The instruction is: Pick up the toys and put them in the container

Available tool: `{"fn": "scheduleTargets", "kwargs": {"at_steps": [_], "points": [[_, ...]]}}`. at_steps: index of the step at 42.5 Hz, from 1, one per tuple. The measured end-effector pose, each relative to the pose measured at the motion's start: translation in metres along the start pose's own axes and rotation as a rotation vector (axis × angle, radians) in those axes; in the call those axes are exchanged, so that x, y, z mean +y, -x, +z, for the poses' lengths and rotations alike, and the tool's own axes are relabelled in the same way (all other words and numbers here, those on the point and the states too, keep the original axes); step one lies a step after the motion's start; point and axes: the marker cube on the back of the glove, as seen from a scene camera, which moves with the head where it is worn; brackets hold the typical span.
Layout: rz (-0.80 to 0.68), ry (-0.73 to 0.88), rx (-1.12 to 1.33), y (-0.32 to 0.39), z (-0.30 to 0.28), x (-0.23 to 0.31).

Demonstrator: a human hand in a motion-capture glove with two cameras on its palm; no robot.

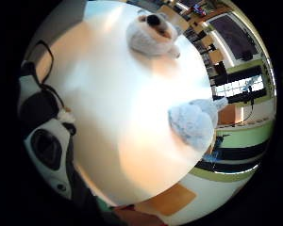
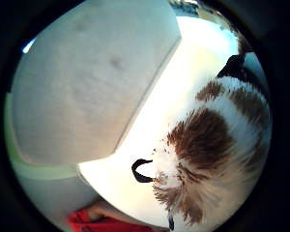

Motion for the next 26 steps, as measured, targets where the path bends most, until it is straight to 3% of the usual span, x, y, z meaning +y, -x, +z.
{"fn": "scheduleTargets", "kwargs": {"at_steps": [5,13,17,21,26], "points": [[0.027,-0.050,0.013,-0.006,-0.030,-0.007],[-0.091,-0.106,0.005,-0.002,-0.093,-0.026],[-0.045,-0.125,-0.037,0.006,-0.123,-0.042],[0.097,-0.132,-0.021,0.016,-0.139,-0.063],[-0.019,-0.145,-0.022,0.043,-0.147,-0.082]]}}
